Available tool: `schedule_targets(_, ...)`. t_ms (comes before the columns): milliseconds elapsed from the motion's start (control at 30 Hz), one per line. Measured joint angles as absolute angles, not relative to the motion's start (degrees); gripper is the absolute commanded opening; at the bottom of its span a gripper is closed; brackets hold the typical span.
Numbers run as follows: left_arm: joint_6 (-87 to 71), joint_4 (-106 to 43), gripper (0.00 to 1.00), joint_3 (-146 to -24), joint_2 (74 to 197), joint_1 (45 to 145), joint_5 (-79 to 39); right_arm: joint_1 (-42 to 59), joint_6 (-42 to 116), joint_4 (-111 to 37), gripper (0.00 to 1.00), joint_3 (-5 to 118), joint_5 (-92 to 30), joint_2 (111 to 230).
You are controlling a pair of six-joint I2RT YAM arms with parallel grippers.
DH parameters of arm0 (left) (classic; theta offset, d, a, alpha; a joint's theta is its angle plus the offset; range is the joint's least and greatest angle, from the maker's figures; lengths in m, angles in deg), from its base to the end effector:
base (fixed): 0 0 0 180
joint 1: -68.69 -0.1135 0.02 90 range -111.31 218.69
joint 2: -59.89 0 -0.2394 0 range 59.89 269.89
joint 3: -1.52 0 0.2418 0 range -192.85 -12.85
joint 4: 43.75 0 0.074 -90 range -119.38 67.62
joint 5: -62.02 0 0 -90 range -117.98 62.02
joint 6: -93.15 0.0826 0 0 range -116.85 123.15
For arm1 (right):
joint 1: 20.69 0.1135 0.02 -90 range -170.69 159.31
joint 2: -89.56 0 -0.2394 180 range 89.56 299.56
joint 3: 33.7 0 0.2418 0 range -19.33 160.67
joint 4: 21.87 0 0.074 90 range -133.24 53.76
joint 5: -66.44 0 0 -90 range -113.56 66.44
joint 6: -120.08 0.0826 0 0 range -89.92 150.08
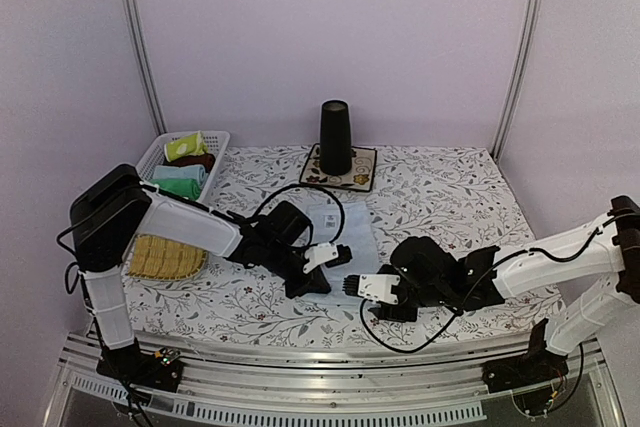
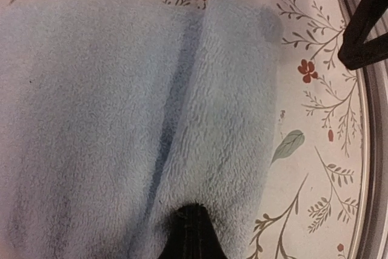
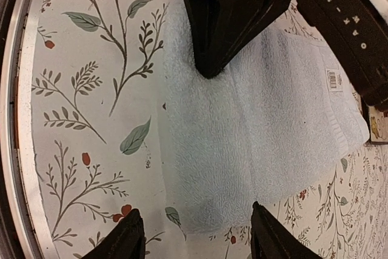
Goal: Roll the towels
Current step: Roll the towel at the center of the board.
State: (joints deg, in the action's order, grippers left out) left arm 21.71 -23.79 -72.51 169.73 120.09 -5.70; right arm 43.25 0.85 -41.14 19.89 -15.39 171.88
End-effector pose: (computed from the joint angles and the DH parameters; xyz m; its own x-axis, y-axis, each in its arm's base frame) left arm 0.2138 -0.3180 0.0728 -0.2165 0.7432 -0.6330 0.9759 0.1836 -0.1181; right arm 0.1442 0.2682 0.1188 0.1289 -0.8366 -0.5324 -0.8990 0.1280 -0.4189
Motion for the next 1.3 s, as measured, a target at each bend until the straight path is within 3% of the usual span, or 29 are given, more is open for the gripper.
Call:
schedule_targets(400,20.8,-22.6,0.00,-73.2,170.2,119.4,-3.3,47.2,-4.9,-32.1,0.63,19.3,-3.9,181.8)
schedule_targets(767,20.5,-22.6,0.00,-74.3,171.8,118.6,-0.5,49.4,-7.3,-25.3,0.52,19.6,3.4,186.7)
schedule_targets(933,20.5,-22.6,0.00,-74.3,171.8,118.5,0.0,49.8,-7.4,-24.0,0.39,19.7,5.2,188.0)
schedule_targets(1033,20.7,-22.6,0.00,-74.2,171.8,118.4,0.1,49.8,-7.5,-23.9,0.16,19.8,5.9,188.6)
schedule_targets(1100,20.7,-22.7,0.00,-74.2,171.8,118.3,0.2,49.8,-7.4,-24.2,0.07,19.9,5.9,189.3)
schedule_targets(1233,21.0,-22.7,0.00,-73.6,171.1,118.1,0.3,49.9,-6.9,-25.0,0.03,20.9,6.0,190.2)
schedule_targets(1300,21.1,-22.8,0.13,-73.0,170.6,118.1,0.0,49.9,-6.7,-26.1,0.03,21.6,5.7,190.2)
